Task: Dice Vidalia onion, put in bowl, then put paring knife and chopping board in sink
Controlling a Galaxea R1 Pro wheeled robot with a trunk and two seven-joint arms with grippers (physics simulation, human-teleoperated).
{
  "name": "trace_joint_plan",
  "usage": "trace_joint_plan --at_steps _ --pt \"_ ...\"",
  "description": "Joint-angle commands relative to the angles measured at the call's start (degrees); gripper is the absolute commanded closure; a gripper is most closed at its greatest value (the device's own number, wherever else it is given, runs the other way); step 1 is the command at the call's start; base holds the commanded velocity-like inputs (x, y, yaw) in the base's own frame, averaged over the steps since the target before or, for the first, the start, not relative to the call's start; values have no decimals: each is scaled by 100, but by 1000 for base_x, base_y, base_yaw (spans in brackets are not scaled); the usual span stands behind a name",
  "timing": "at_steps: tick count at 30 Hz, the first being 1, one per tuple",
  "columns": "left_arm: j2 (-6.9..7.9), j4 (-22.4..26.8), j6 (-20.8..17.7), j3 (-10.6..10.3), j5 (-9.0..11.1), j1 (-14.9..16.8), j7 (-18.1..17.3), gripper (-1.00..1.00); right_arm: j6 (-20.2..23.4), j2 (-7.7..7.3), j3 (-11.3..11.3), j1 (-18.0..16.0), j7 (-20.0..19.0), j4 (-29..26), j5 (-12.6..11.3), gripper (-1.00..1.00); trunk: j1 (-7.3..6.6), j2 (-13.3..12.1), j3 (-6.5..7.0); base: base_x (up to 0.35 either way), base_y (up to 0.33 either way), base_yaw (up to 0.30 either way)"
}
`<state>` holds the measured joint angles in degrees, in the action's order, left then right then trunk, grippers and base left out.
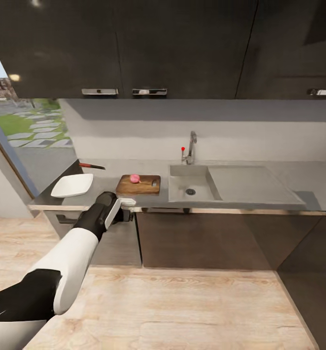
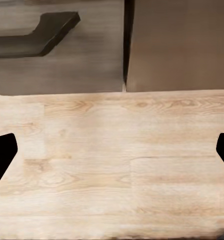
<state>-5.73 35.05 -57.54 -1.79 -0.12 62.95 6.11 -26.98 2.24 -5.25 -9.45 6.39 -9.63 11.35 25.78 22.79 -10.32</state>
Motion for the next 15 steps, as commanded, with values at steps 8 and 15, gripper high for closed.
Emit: trace_joint_plan --at_steps 8,15 --pt "-7 -840 206 -15 3 5 -20 -100 -12 4 -47 -4 20 5 60 -100 0 13 -12 -338 0 0" --pt "-17 -2641 2043 -15 9 5 -22 -100 -14 4 -55 -4 20 5 62 -100 0 13 -12 -216 0 0"
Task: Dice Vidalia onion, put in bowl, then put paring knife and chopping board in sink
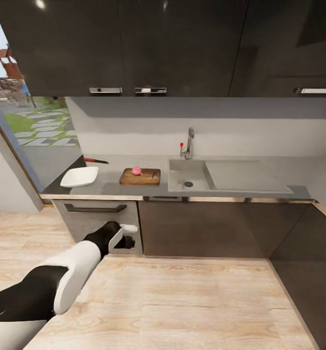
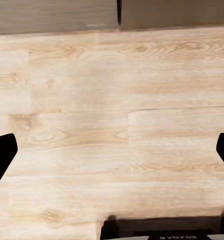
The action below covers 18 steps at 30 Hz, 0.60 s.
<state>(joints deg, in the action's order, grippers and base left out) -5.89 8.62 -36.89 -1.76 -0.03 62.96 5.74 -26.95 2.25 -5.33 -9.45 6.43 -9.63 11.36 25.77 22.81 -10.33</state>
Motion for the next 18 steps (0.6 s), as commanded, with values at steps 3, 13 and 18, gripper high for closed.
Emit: trace_joint_plan --at_steps 3,13,18 --pt "-21 -1030 1677 -12 24 -11 15 -100 -20 3 -47 -5 17 5 60 -100 2 11 -10 -29 0 0" --pt "100 -1337 3869 -2 37 -1392 12 -100 -39 -7 -66 -5 17 -21 63 -100 2 11 -10 -3 0 0" --pt "502 -1344 4717 -1 38 -2168 14 -100 -44 -151 -72 -5 17 -270 60 -100 2 11 -10 0 0 0"
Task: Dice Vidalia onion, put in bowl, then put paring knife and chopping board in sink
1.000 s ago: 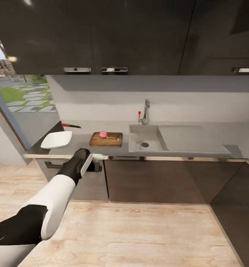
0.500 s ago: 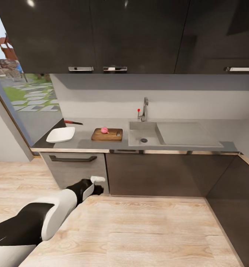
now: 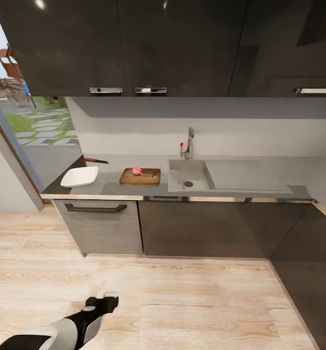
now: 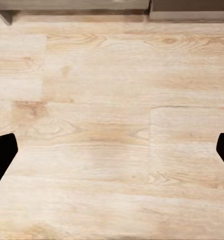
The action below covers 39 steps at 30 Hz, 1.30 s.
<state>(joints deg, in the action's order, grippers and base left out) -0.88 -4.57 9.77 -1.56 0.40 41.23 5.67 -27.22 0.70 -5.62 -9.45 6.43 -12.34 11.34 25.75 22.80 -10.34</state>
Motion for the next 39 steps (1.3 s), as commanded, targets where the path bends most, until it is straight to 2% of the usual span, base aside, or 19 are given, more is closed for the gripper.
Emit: trace_joint_plan --at_steps 1,2,5,11,20,24,34,39 --pt "179 -26 870 -20 1 -408 34 -100 3 -37 -41 -4 17 -417 55 -100 4 12 -10 0 0 0" --pt "222 -30 1268 -20 3 -566 47 -100 11 -46 -41 -4 20 -562 54 -100 4 12 -10 0 0 0" --pt "274 -34 2003 -20 7 -871 76 -100 19 -56 -42 -4 23 -829 50 -100 4 12 -10 0 0 0" --pt "304 -28 2348 -20 12 -1044 90 -100 11 -59 -32 -4 17 -853 45 -100 4 12 -10 0 0 0" --pt "323 -22 2368 -13 13 -1070 94 -100 -9 -61 -35 -4 16 -790 45 -100 4 12 -10 0 0 0" --pt "326 -11 2123 -11 6 -1069 92 -100 -12 -61 -43 -4 16 -788 51 -100 4 12 -10 0 0 0" --pt "326 -9 2075 -11 4 -1071 84 -100 -22 -53 -36 -4 16 -788 50 -100 4 12 7 0 0 0" --pt "326 -9 2073 -11 4 -1069 83 -100 -215 -53 -31 -3 16 -788 48 -100 4 12 49 0 0 0"
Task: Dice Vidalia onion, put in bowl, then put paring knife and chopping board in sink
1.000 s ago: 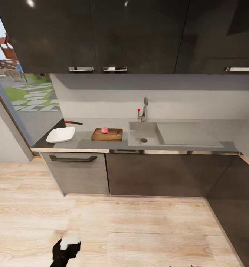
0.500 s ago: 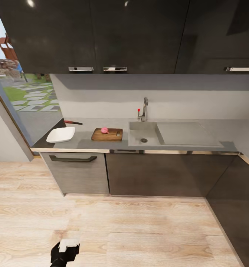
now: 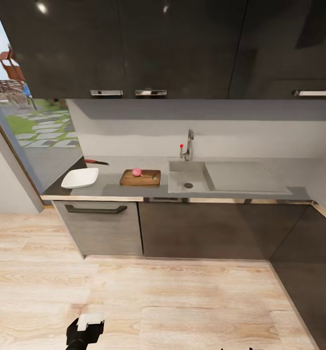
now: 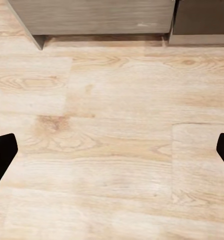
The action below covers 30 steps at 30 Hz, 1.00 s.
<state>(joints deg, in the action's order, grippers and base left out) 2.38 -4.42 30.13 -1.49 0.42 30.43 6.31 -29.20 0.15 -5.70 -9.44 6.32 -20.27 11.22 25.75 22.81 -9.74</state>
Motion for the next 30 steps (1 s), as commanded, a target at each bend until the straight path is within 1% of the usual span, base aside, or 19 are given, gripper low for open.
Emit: trace_joint_plan --at_steps 1,14,19,23,30 --pt "-1 -24 37 -18 2 10 19 -100 -47 2 -21 -5 27 9 62 -100 4 11 -2 0 0 0" --pt "-1 -24 28 -18 2 8 19 -100 -103 3 -19 -6 33 12 63 -100 4 11 115 0 2 0" --pt "-1 -24 28 -18 2 7 19 -100 -104 3 -25 -6 35 11 65 -100 4 11 160 0 168 25" --pt "-1 -24 22 -18 2 7 19 -100 -104 21 -25 -6 44 12 65 -100 4 11 193 0 140 139" --pt "-9 -24 20 -18 2 8 19 -100 -107 35 -27 -6 67 14 64 -100 4 11 236 0 23 225"
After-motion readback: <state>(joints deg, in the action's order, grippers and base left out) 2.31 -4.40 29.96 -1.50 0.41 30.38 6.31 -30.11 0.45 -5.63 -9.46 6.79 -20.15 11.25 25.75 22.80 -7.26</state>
